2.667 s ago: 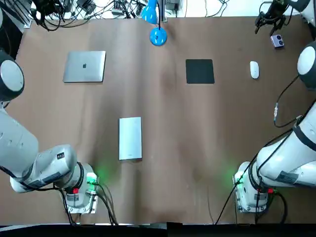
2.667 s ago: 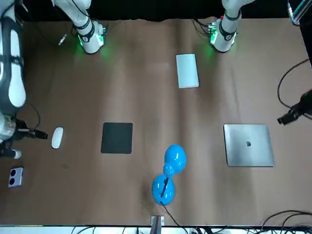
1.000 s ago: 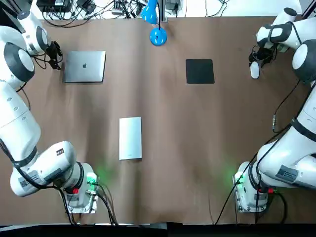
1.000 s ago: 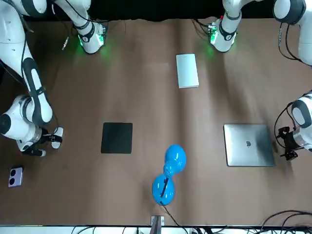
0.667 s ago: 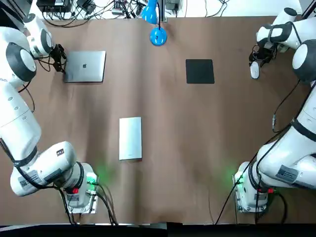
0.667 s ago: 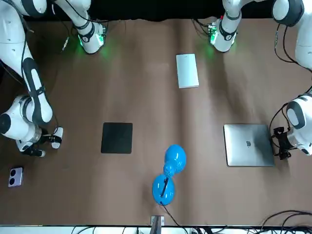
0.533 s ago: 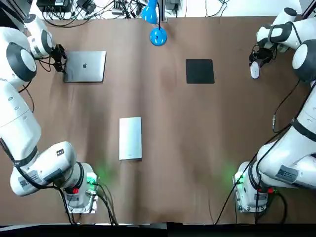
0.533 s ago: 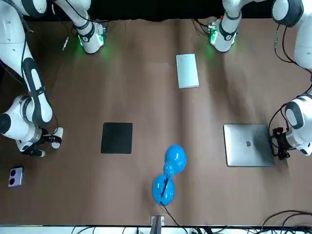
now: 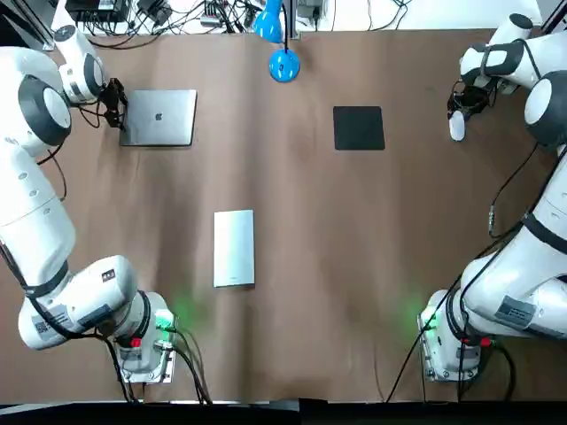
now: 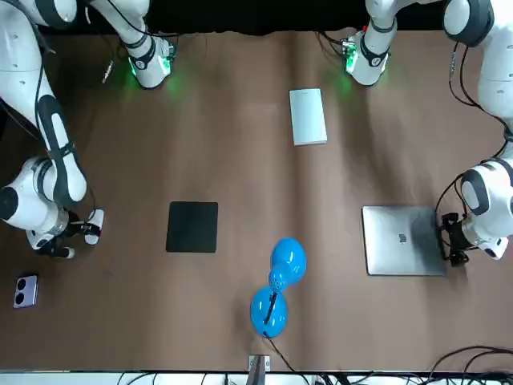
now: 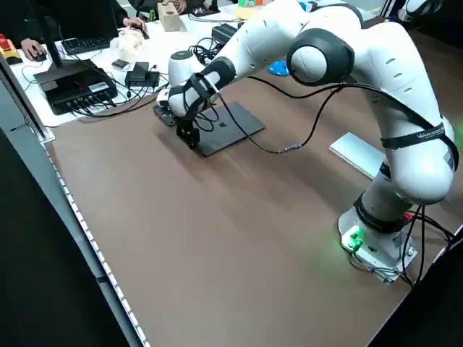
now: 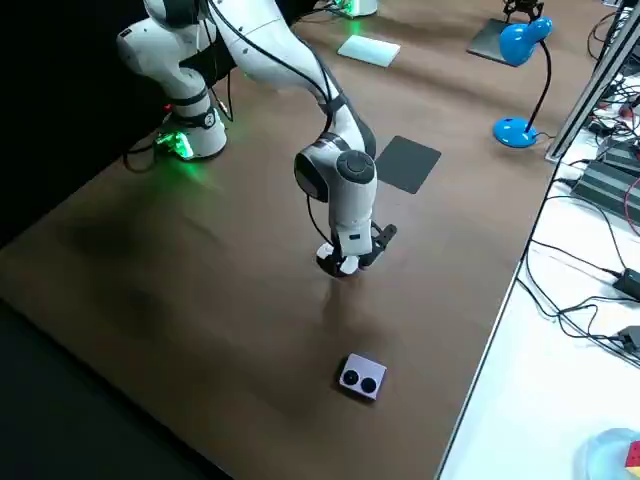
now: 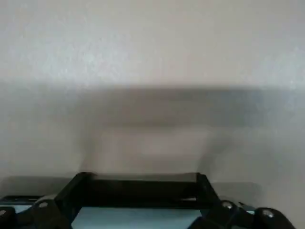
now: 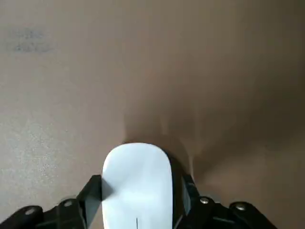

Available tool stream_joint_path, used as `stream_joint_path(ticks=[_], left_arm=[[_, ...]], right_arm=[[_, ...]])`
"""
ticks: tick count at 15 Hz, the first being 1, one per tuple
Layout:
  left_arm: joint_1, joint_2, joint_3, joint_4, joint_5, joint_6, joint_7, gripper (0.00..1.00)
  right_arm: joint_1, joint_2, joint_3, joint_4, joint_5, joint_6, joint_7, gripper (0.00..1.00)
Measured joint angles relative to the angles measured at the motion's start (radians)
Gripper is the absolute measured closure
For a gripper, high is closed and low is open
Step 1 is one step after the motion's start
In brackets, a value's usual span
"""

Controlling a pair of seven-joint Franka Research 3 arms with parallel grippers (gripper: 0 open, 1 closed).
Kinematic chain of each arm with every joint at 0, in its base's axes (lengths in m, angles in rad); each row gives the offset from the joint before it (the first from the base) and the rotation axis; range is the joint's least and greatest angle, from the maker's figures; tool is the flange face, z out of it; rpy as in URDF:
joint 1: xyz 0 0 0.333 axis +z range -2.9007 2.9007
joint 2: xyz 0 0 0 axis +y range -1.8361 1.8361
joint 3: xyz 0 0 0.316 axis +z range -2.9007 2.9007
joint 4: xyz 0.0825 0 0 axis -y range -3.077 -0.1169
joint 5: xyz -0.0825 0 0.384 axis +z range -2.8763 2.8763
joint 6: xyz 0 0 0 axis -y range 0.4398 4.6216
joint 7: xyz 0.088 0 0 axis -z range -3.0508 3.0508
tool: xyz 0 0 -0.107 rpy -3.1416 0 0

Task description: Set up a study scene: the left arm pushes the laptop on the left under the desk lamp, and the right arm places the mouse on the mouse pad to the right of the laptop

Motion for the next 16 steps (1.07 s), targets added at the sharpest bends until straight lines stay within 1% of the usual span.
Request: stream_joint_path(ticks=[4, 5, 10, 11, 12, 16], left_arm=[[-0.023, -0.004, -0.002, -0.023, 0.001, 0.001, -0.066, 0.0], [-0.035, -0.006, -0.003, -0.033, 0.001, 0.001, -0.082, 0.0], [-0.085, -0.016, -0.022, -0.079, 0.001, 0.004, -0.137, 0.0], [-0.087, -0.028, -0.045, -0.101, 0.001, 0.004, -0.139, 0.0], [-0.089, -0.035, -0.054, -0.114, 0.001, 0.004, -0.14, 0.0], [-0.127, -0.066, -0.063, -0.158, 0.001, 0.004, -0.144, 0.0]], right_arm=[[0.0, 0.0, 0.0, 0.0, 0.0, 0.0, 0.0, 0.3], [0.0, 0.0, 0.0, 0.0, 0.0, 0.001, 0.0, 0.36], [0.0, 0.0, 0.0, 0.0, 0.0, 0.001, 0.0, 0.37], [0.0, 0.0, 0.0, 0.0, 0.0, 0.001, 0.0, 0.37], [0.0, 0.0, 0.001, 0.0, 0.0, 0.001, 0.0, 0.37], [0.006, 0.0, 0.01, 0.009, 0.001, 0.004, 0.002, 0.37]])
